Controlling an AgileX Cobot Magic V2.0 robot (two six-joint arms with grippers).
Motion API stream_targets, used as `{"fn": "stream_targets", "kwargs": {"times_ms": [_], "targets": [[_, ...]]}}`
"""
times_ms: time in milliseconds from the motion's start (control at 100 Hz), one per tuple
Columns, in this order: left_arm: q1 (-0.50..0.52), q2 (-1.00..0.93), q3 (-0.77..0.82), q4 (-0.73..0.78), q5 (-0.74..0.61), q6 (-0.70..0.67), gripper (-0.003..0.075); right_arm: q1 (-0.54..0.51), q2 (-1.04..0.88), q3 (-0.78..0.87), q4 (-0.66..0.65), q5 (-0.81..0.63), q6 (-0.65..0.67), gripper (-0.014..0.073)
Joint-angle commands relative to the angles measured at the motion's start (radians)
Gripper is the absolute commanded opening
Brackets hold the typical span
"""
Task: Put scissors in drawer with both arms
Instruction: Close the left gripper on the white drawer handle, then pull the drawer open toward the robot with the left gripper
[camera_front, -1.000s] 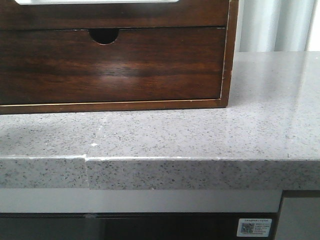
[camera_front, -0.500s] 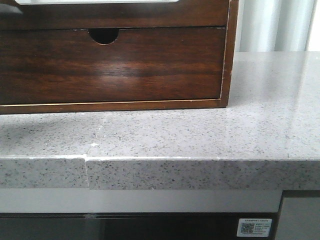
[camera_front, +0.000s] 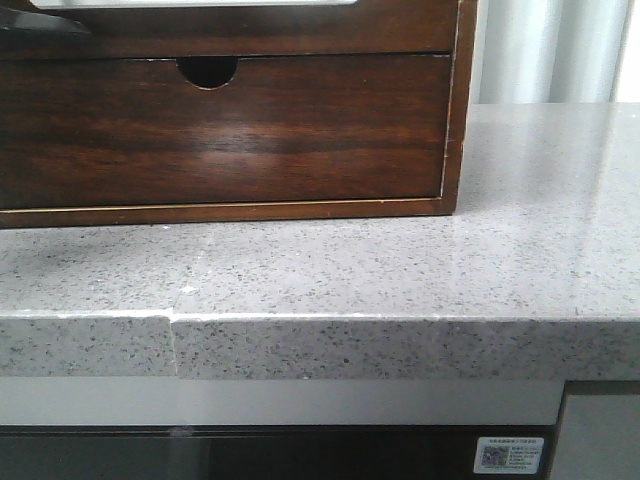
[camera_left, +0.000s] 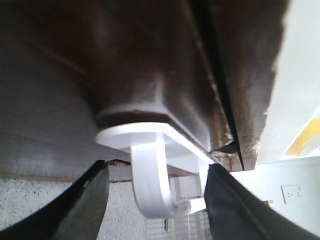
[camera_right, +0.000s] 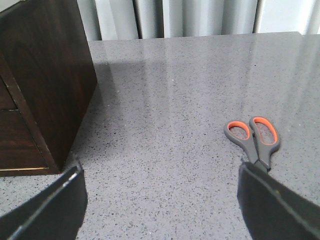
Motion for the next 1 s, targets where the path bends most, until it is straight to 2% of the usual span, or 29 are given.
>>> {"fn": "stream_targets", "kwargs": {"times_ms": [0,90,280,490,650,850,990], "targets": [[-0.007,-0.009,-0.035,-0.088,0.067,0.011,0.0383,-0.007,0.016,-0.037,-0.008,-0.072,-0.005,0.0556],[-0.007,0.006,-0.035,-0.088,0.065,0.015,0.0342,-0.007,0.016,-0.037,-0.008,-0.072,-0.005,0.0556],[-0.007,0.02,-0.035,-0.088,0.075,0.015,0.0162,-0.007,0.016,-0.037,-0.008,-0.072,-0.005,0.0556],[-0.007,0.02,-0.035,-0.088,0.1,0.015,0.0031,-0.007,0.016,-0.037,-0.008,-0.07,-0.005,0.0556],[-0.003,0.02,-0.035,-0.076,0.192,0.043,-0.002,-0.007,0.016,-0.037,-0.008,-0.07,-0.005,0.0556],[0.054,0.0,-0.033,-0.004,0.306,0.047,-0.002,-0.007,0.016,-0.037,-0.008,-0.07,-0.005,0.0556],[0.099,-0.068,0.001,0.037,0.33,0.045,-0.002,-0.007,0.016,-0.037,-0.008,-0.07,-0.005,0.0556]]}}
